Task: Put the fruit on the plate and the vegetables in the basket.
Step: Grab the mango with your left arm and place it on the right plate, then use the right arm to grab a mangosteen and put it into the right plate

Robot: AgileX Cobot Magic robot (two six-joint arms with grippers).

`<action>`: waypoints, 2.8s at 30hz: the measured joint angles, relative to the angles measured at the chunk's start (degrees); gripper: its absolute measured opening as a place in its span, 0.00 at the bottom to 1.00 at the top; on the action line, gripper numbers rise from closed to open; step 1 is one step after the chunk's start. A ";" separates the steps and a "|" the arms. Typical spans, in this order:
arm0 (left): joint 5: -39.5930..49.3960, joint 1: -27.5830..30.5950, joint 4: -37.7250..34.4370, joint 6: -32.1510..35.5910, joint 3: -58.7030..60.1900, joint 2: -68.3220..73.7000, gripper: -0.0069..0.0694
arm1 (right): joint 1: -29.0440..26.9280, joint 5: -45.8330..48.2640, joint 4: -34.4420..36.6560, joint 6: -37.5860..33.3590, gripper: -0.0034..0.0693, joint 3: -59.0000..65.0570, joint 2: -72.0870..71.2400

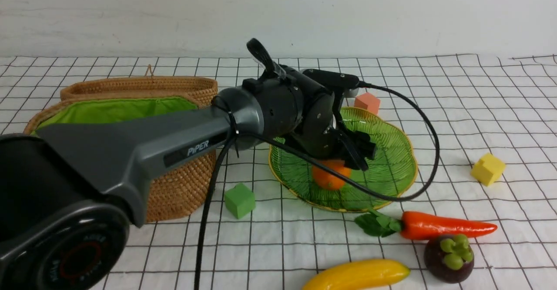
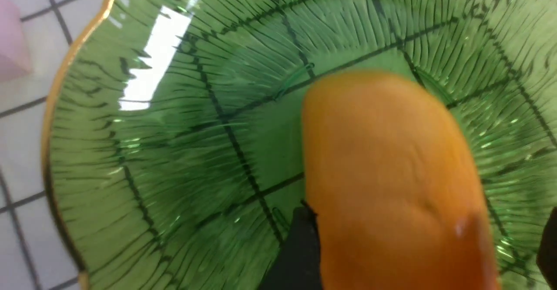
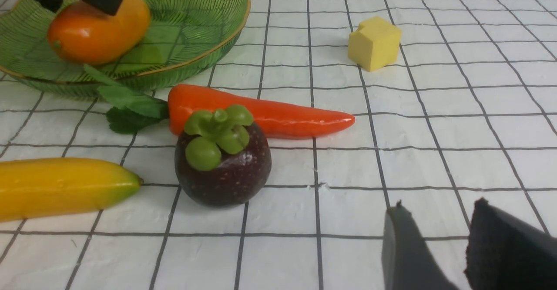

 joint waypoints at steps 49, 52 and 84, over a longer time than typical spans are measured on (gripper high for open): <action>25.73 0.00 4.79 -6.77 49.82 -84.74 0.07 | 0.00 0.00 0.00 0.00 0.38 0.00 0.00; 23.97 0.00 4.68 -6.77 49.83 -84.74 0.07 | 0.00 0.00 0.00 0.00 0.38 0.00 0.00; -15.66 36.76 -4.57 13.63 103.71 -124.85 0.08 | 0.00 0.00 0.00 0.00 0.38 0.00 0.00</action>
